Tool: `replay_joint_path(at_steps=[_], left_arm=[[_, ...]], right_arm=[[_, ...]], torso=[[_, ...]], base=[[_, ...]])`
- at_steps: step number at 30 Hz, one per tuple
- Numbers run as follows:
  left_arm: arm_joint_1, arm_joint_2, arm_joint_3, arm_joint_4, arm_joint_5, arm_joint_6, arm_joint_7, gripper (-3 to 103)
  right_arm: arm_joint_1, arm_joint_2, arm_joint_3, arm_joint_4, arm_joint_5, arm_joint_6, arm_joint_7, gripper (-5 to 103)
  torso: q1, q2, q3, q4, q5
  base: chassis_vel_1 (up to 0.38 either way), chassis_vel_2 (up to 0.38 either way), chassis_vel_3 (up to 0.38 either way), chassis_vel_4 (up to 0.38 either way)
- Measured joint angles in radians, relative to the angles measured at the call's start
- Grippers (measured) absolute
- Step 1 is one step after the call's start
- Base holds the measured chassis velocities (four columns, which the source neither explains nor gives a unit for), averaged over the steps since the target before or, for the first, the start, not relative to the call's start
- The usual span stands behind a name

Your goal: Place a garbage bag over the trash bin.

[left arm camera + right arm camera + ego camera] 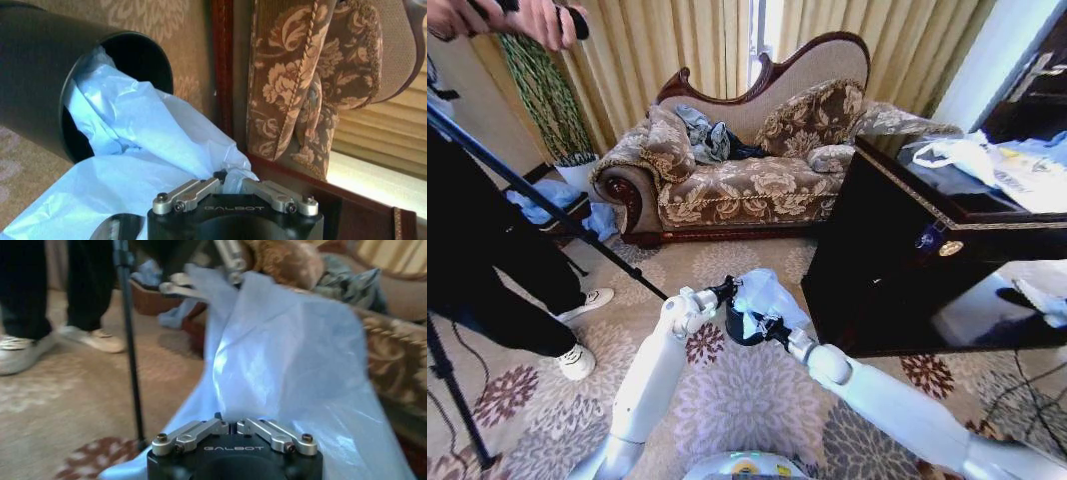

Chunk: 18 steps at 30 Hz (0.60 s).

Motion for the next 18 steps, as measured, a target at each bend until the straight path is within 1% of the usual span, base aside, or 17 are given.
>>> replay_joint_path(at_steps=[1,2,3,5,6,7,10,11,13,14,15,16,18], left_arm=[[0.008,0.004,-0.007,-0.006,-0.004,0.0,-0.002,0],[0.013,0.006,-0.012,-0.012,-0.006,0.0,-0.002,0],[0.013,0.006,-0.012,-0.012,-0.006,0.0,-0.002,0],[0.024,0.008,-0.022,-0.02,-0.011,0.0,-0.004,0],[0.036,0.01,-0.029,-0.027,-0.014,0.0,-0.005,0],[0.036,0.01,-0.029,-0.027,-0.014,0.0,-0.005,0],[0.064,0.012,-0.043,-0.028,-0.02,0.018,0.006,0],[0.064,0.012,-0.043,-0.028,-0.02,0.018,0.006,0],[0.075,0.012,-0.052,-0.022,-0.022,0.025,0.015,0],[0.083,0.012,-0.06,-0.025,-0.024,0.029,0.02,0],[0.091,0.013,-0.066,-0.031,-0.027,0.032,0.022,0],[0.091,0.013,-0.066,-0.031,-0.027,0.032,0.022,0],[0.11,0.017,-0.075,-0.046,-0.035,0.04,0.022,0]], right_arm=[[0.009,0.013,0.0,-0.005,-0.002,0.004,0.035,0],[0.014,0.022,0.0,-0.007,-0.005,0.007,0.052,0],[0.014,0.022,0.0,-0.007,-0.005,0.007,0.052,0],[0.025,0.042,-0.002,-0.011,-0.008,0.011,0.079,0],[0.038,0.064,-0.01,-0.017,-0.009,0.017,0.099,0],[0.038,0.064,-0.01,-0.017,-0.009,0.017,0.099,0],[0.093,0.146,-0.053,-0.064,-0.018,0.023,0.125,0],[0.093,0.146,-0.053,-0.064,-0.018,0.023,0.125,0],[0.124,0.201,-0.07,-0.124,-0.058,0.028,0.126,0],[0.145,0.237,-0.076,-0.176,-0.095,0.035,0.121,0],[0.163,0.261,-0.08,-0.215,-0.12,0.038,0.117,0],[0.163,0.261,-0.08,-0.215,-0.12,0.038,0.117,0],[0.199,0.305,-0.084,-0.286,-0.172,0.039,0.109,0]], torso=[[0.0,0.0,0.0,-0.0001,0.0],[0.0,0.0,0.0,-0.0001,0.0],[0.0,0.0,0.0,-0.0001,0.0],[0.0,0.0,0.0,-0.0002,-0.0001],[0.0,0.0,0.0,-0.0001,-0.0001],[0.0,0.0,0.0,-0.0001,-0.0001],[0.0,0.0,0.0,-0.0001,-0.0001],[0.0,0.0,0.0,-0.0001,-0.0001],[0.0,0.0,0.0,0.0,-0.0003],[0.0,0.0,0.0,0.0001,-0.0003],[0.0,0.0,0.0,0.0001,0.0002],[0.0,0.0,0.0,0.0001,0.0002],[0.0,0.0,0.0,0.0004,-0.0004]], base=[[0.0,0.0,0.0,0.0],[0.0,0.0,0.0,0.0],[0.0,0.0,0.0,0.0],[0.0,0.0,0.0,0.0],[0.0,0.0,0.0,0.0],[0.0,0.0,0.0,0.0],[0.0,0.0,0.0,0.0],[0.0,0.0,0.0,0.0],[0.0,0.0,0.0,0.0],[0.0,0.0,0.0,0.0],[0.0,0.0,0.0,0.0],[0.0,0.0,0.0,0.0],[0.0,0.0,0.0,0.0]])
